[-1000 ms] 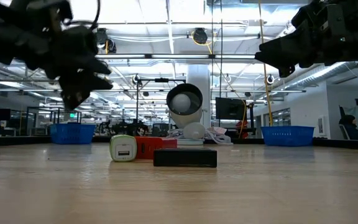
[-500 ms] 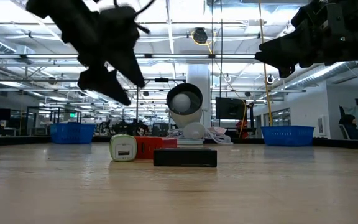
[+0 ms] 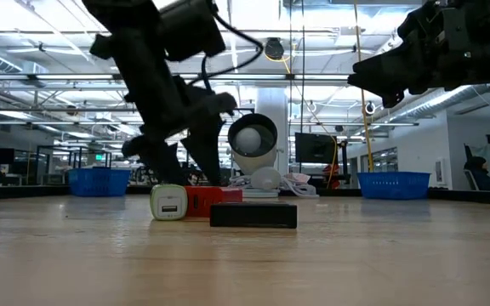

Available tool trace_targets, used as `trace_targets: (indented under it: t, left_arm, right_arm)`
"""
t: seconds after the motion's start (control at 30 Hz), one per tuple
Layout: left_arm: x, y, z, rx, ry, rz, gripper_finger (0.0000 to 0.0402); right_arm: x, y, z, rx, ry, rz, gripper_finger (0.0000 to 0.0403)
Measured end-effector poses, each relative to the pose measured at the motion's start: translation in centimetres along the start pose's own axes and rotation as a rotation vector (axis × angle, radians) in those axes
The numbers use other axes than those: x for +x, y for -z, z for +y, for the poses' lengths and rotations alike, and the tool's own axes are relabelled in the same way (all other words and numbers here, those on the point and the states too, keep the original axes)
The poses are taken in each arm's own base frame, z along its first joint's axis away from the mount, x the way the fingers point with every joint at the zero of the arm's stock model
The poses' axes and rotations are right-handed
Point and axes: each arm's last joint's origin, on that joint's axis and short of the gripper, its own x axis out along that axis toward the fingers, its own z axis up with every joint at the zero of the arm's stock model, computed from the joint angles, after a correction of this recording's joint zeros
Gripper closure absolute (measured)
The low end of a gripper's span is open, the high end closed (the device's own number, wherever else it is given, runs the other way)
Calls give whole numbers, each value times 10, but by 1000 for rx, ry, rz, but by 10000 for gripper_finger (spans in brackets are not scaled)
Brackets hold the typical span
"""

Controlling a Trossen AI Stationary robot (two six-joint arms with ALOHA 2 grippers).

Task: Pick & Place Office items
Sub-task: Put the top red charger adapter into the right blue bin

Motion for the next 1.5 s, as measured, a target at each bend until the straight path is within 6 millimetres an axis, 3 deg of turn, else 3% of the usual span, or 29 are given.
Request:
trace_targets:
  t: [0.4, 0.67, 1.5]
  left_arm:
    - [3, 7, 25, 6, -173, 199, 131]
    - [3, 9, 21, 189, -122, 213, 154]
    - [0, 17, 22, 230, -124, 297, 167]
  right_arm:
    - [1, 2, 0, -1, 1, 10, 248]
    - [1, 2, 0, -1, 1, 10, 248]
    - [1, 2, 0, -1, 1, 10, 248]
